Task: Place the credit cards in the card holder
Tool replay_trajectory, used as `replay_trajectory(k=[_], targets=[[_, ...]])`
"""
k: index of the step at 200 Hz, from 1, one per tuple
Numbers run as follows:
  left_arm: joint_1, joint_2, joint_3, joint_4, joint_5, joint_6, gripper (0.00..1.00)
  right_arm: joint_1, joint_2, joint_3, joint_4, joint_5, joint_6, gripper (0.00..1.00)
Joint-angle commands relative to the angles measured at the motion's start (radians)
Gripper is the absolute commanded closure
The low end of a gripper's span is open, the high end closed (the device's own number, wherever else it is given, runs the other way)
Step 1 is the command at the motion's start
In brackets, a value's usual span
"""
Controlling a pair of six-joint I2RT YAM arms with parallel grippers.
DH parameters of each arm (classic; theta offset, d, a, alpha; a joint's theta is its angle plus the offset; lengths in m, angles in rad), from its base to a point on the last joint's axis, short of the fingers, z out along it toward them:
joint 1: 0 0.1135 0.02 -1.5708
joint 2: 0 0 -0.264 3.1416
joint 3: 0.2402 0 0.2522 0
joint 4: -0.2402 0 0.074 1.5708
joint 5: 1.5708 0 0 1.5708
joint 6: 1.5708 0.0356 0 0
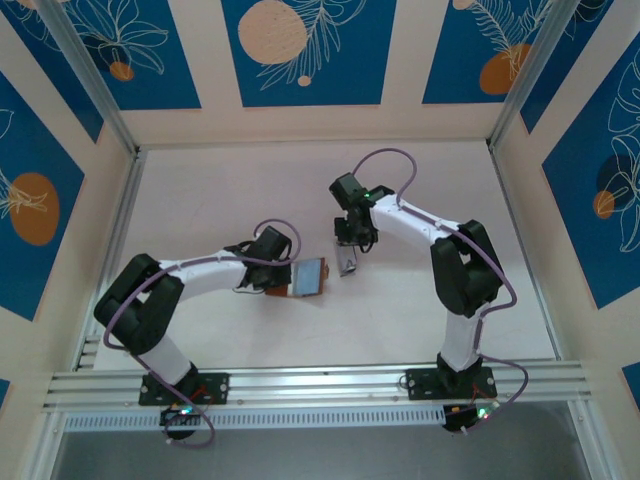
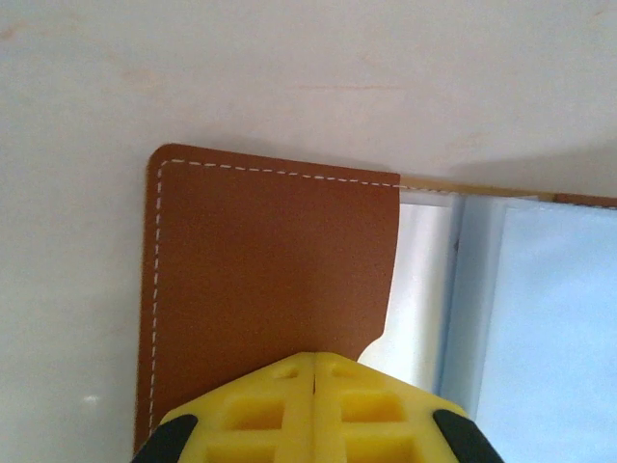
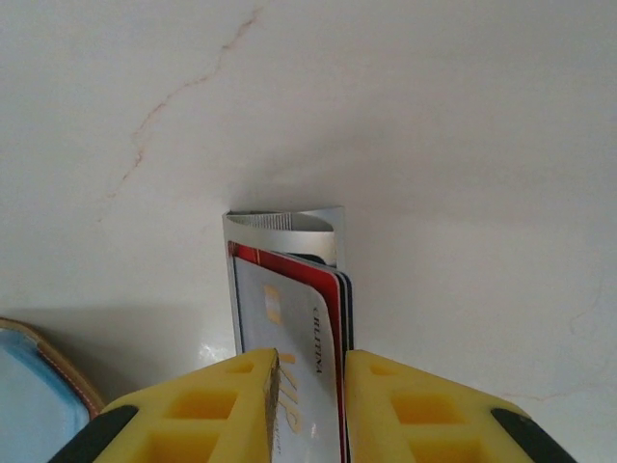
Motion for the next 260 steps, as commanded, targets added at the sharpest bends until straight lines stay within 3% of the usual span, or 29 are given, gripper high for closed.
replay_trajectory(k=[1,29,116,149,260], targets=[[-0.020,0.075,-0.031,-0.030,0.041,-0.010,1.00,0.025,0.016,0.033,-0.052,0.072,-0.009,0.74],[-0.020,0.076,-0.034,-0.026,0.044,-0.012,1.00,0.042,0.024,0.046,-0.069,0.099,-0.011,0.73],[-0.020,0.066,-0.048,-0.021,0.044,-0.015,1.00,0.042,0.032,0.035,-0.050,0.028,-0.003,0.75],[-0.019,0.071,-0.046,-0.020,0.044,-0.017,1.00,0.055,0.022,0.037,-0.070,0.072,-0.003,0.76],[-0.019,0.075,-0.045,-0.018,0.049,-0.018,1.00,0.086,0.058,0.069,-0.106,0.089,-0.007,0.86]])
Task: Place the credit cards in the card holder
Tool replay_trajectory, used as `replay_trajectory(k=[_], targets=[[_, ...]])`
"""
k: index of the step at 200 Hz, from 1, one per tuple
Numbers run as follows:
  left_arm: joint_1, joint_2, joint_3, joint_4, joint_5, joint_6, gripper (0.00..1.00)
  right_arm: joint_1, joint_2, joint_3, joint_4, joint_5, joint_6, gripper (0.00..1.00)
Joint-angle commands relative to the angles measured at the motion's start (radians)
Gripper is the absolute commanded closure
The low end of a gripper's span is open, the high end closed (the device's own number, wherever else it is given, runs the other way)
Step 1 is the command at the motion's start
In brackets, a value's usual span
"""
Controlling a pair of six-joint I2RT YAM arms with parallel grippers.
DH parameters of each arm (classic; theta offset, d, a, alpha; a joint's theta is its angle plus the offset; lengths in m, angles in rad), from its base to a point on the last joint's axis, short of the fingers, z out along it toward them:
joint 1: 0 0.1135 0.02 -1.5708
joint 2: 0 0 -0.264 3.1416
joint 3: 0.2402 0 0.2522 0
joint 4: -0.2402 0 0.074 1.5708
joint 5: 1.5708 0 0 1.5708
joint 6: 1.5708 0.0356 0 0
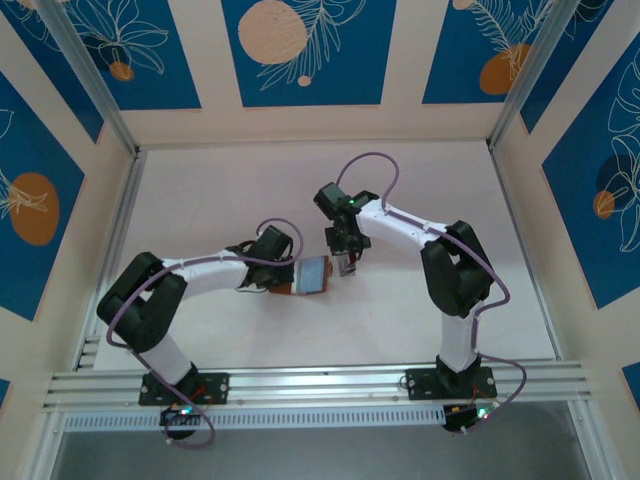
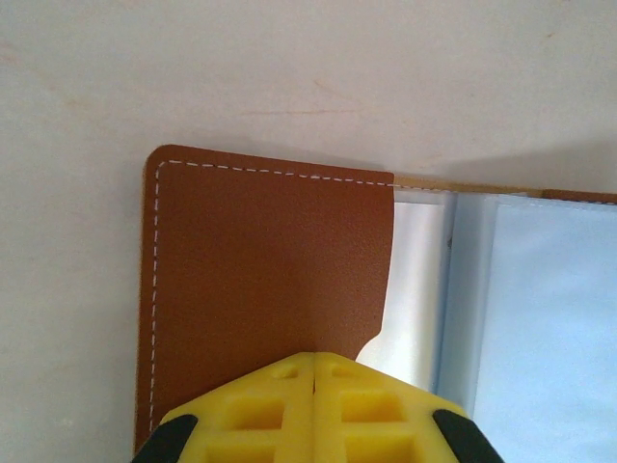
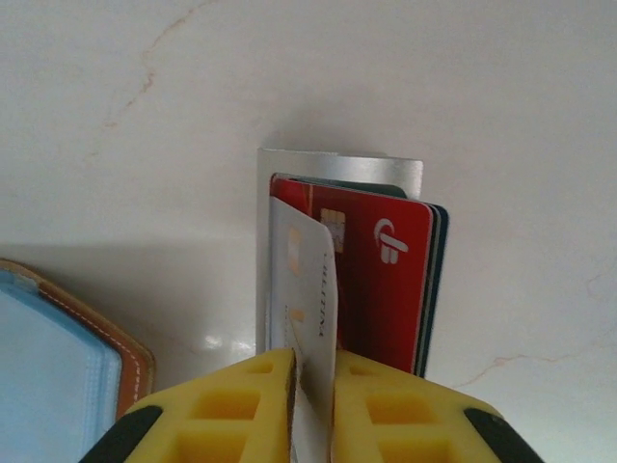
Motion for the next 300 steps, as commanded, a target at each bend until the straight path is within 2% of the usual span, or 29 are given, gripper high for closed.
replay_trajectory(k=[1,22,66,103,136,167,203,237,300], targets=[[-0.016,0.062,-0.046,-0.058,0.035,-0.018,1.00,0.006,0.021,0.033,-0.032,0.009,-0.007,0.86],[-0.017,0.055,-0.048,-0.059,0.033,-0.020,1.00,0.004,0.015,0.038,-0.038,0.004,-0.007,0.92],[-0.022,0.040,-0.052,-0.054,0.038,-0.017,1.00,-0.005,-0.021,0.047,-0.047,-0.019,-0.015,0.98],[-0.025,0.025,-0.057,-0.058,0.037,-0.021,1.00,-0.022,-0.037,0.057,-0.052,-0.065,-0.026,0.99],[-0.028,0.013,-0.057,-0.063,0.038,-0.022,1.00,-0.064,-0.064,0.055,-0.053,-0.157,-0.030,1.00],[-0.032,0.005,-0.058,-0.068,0.038,-0.023,1.00,-0.094,-0.143,0.038,-0.050,-0.230,-0.019,1.00],[-0.041,-0.016,-0.069,-0.065,0.035,-0.032,1.00,-0.041,-0.282,0.000,0.019,-0.375,0.040,1.00],[-0.048,-0.029,-0.075,-0.065,0.031,-0.043,1.00,-0.001,-0.299,-0.070,0.138,-0.487,0.137,1.00],[-0.061,-0.055,-0.097,-0.064,0.016,-0.056,1.00,0.065,-0.202,-0.146,0.261,-0.501,0.190,1.00]])
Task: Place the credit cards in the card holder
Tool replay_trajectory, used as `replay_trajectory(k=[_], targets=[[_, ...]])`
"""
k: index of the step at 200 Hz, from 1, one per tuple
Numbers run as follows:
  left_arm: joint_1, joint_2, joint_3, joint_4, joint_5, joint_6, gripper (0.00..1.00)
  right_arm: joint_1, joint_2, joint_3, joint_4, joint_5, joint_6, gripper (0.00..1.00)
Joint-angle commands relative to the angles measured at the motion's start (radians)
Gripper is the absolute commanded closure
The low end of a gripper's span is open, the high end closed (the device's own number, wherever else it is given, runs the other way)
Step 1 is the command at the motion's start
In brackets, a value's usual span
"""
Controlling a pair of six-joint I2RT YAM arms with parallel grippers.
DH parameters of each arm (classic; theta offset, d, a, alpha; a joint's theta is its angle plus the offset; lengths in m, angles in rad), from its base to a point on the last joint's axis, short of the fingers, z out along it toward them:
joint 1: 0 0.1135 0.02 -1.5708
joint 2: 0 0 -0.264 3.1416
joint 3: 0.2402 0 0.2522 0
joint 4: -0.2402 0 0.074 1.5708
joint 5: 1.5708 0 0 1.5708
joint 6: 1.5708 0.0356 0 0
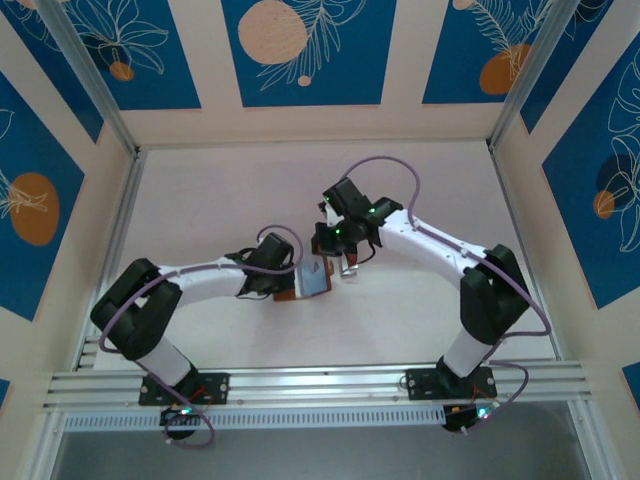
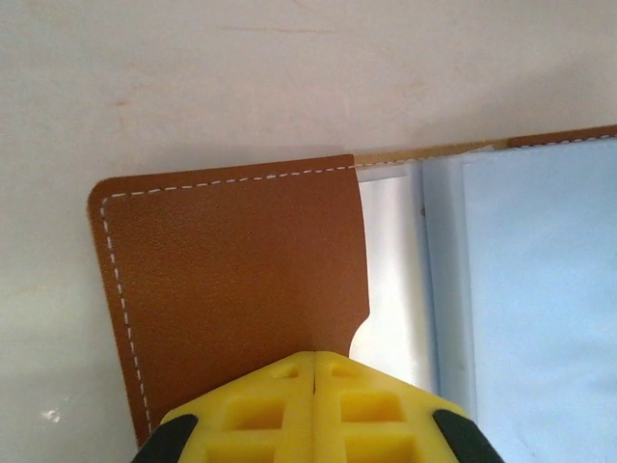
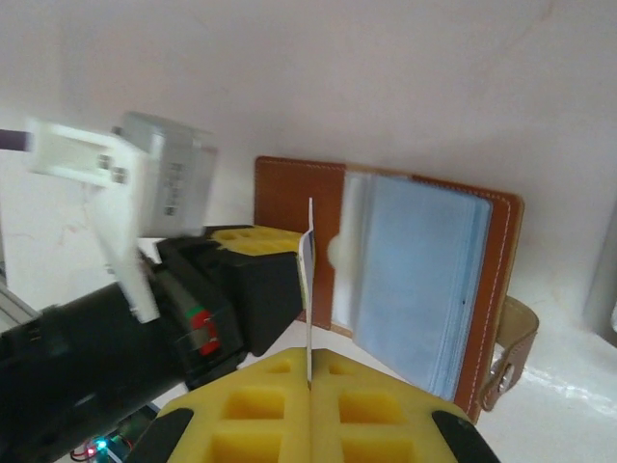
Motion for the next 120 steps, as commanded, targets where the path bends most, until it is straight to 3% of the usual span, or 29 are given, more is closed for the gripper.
replay_trajectory(k=[1,77,120], targets=[[-0.020,-0.002,-0.039,-0.081,0.015,-0.017,1.00,0.028,0.035,-0.005,0.053,-0.037,0.033,1.00],[-0.025,-0.022,-0.061,-0.082,0.004,-0.016,1.00,0.042,0.150,-0.108,0.242,-0.042,0.050,1.00],[-0.024,-0.060,-0.060,-0.093,0.010,-0.001,1.00,0.026,0.177,-0.127,0.245,0.007,0.052,1.00]])
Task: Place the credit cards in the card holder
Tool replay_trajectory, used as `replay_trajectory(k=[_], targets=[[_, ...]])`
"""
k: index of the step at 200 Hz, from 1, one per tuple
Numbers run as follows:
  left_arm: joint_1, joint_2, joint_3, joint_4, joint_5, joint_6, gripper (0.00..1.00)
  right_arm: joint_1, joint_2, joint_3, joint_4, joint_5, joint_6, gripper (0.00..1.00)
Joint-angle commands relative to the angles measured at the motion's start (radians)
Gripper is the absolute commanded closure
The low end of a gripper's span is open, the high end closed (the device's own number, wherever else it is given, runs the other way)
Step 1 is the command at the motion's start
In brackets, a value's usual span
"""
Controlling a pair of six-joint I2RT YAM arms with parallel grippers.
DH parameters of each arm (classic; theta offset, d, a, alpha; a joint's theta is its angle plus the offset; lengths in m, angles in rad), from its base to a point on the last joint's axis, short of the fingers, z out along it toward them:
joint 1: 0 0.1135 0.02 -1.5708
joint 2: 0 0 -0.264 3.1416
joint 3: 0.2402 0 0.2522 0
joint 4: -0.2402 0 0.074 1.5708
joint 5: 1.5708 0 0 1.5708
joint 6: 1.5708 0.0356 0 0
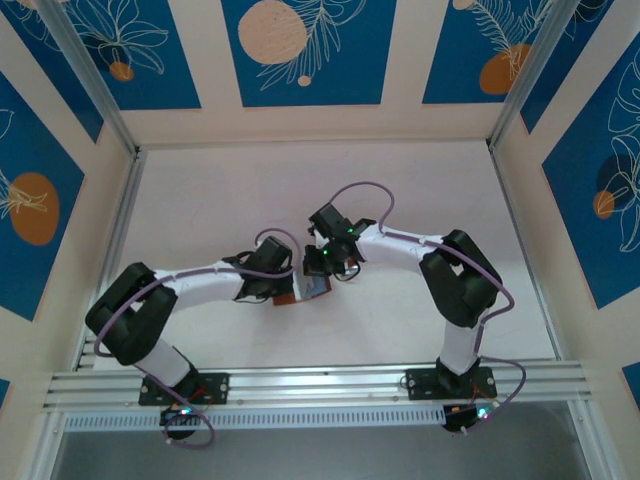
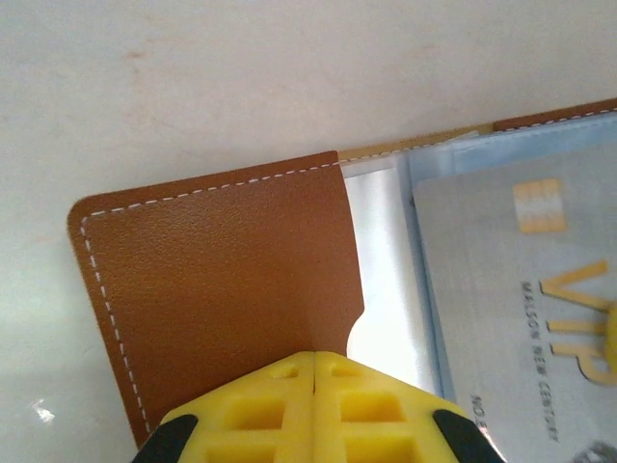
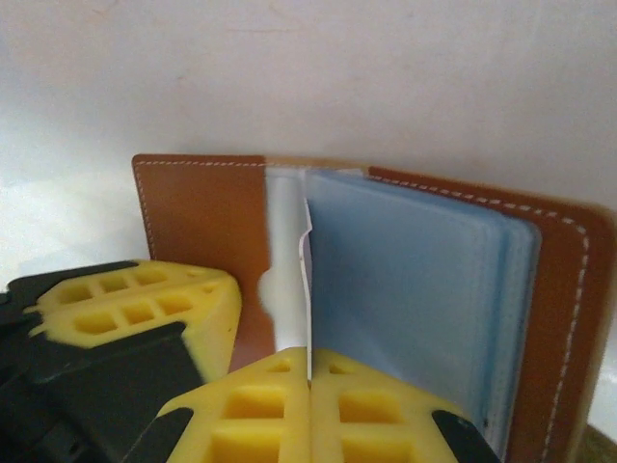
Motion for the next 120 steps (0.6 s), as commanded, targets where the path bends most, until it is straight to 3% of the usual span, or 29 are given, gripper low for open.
replay_trajectory(k=[1,120], targets=[[-0.014,-0.024,-0.028,-0.087,0.010,0.011,1.00,-0.011,0.017,-0.007,0.023,0.025,0.014,1.00],[-0.012,-0.066,-0.037,-0.163,-0.067,0.012,0.98,-0.032,0.027,-0.030,0.035,-0.019,-0.016,1.00]])
